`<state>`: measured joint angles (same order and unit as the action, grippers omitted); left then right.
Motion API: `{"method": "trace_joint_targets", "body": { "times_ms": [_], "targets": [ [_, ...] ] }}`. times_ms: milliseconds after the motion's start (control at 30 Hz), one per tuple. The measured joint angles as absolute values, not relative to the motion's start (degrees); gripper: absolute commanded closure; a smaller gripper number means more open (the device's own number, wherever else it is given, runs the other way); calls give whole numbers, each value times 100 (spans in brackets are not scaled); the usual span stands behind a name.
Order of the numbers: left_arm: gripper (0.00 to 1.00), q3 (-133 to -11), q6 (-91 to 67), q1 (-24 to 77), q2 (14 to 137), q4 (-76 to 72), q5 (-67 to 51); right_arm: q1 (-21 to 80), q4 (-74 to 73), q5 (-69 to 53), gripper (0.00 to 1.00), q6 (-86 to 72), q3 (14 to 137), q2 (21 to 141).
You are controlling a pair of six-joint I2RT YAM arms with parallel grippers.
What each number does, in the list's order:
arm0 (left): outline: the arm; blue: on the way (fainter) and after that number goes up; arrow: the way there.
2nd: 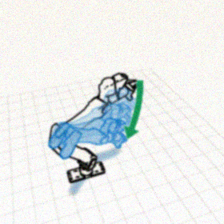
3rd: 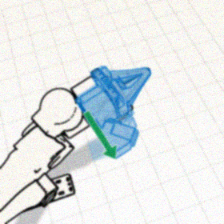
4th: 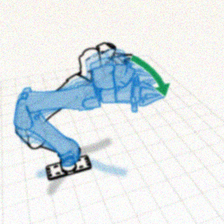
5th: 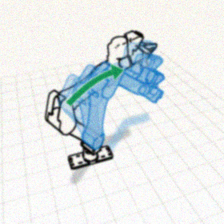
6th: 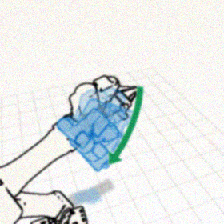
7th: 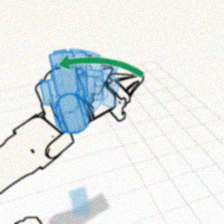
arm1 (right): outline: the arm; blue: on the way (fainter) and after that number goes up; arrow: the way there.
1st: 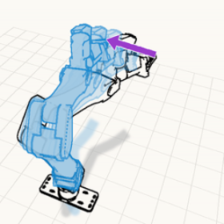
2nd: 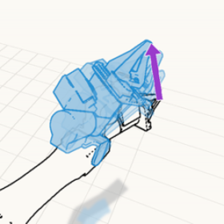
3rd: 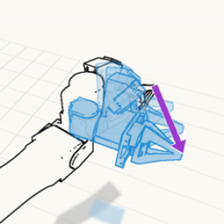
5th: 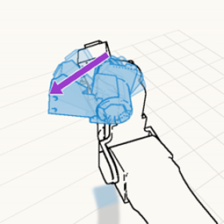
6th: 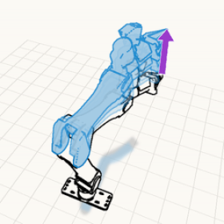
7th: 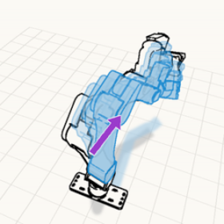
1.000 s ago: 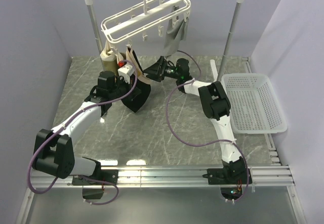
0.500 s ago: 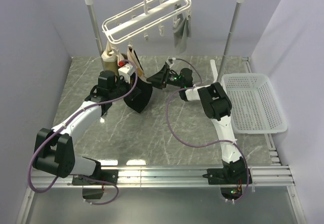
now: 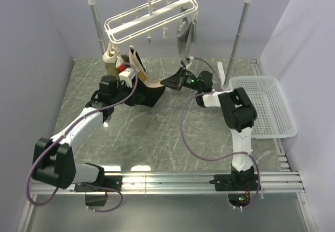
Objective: Clip the underwear to the hanger
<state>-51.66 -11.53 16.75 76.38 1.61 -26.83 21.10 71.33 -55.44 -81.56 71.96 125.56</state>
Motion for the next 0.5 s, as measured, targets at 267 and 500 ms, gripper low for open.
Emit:
{"method": "trace_joint_targets", "body": {
  "times_ms": [267, 500],
  "targets": [
    [59, -4672, -1732, 1662, 6329, 322, -2580, 1988, 6705, -5714, 100, -7144, 5498, 10481],
    [65, -4541, -2126, 1756, 5758, 403, -2561, 1994, 5251, -5752, 100, -5852, 5181, 9290]
  ]
}}
